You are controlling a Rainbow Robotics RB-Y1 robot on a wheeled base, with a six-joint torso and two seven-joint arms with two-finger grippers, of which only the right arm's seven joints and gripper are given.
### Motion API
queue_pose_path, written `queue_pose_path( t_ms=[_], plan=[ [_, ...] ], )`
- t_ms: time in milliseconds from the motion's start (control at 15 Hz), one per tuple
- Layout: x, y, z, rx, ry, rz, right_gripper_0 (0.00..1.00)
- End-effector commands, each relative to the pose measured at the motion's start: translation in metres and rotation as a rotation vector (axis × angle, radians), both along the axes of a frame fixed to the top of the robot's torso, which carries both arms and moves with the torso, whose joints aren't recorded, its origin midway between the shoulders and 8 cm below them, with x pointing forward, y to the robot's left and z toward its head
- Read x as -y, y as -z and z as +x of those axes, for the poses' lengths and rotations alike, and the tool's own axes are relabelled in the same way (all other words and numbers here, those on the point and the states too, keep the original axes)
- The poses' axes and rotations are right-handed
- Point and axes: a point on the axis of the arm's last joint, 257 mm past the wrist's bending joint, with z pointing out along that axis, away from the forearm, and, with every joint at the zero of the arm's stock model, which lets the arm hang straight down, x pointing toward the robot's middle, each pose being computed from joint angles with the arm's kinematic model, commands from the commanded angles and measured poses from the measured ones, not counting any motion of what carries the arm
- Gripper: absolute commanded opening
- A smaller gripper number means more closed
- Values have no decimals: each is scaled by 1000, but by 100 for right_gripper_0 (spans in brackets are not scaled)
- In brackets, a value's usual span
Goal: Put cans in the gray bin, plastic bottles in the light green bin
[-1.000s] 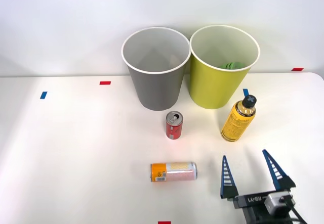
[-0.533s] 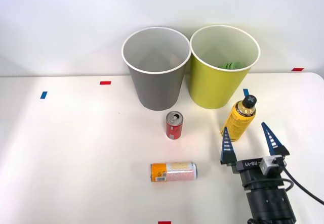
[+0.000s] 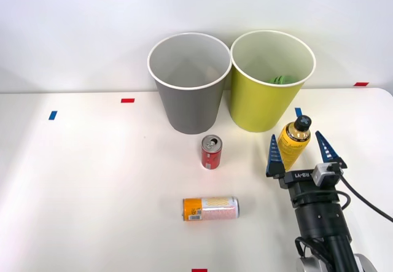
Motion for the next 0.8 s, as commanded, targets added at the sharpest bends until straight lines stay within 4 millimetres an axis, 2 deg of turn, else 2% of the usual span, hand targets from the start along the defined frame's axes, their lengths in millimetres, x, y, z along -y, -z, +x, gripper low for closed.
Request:
queue_pose_path(
  t_ms=[67,400,467,533,600,667,800],
  plan=[
    [1,0,11,-22,9,4,100],
    [-1,-3,16,-24,6,2,100],
    [-1,-2,15,-23,7,3,92],
    [-2,-3,16,-23,9,0,38],
    [-2,-2,16,-24,9,2,7],
    [-3,-3,16,-23,10,5,3],
    [-3,-1,15,-26,9,12,0]
  ],
)
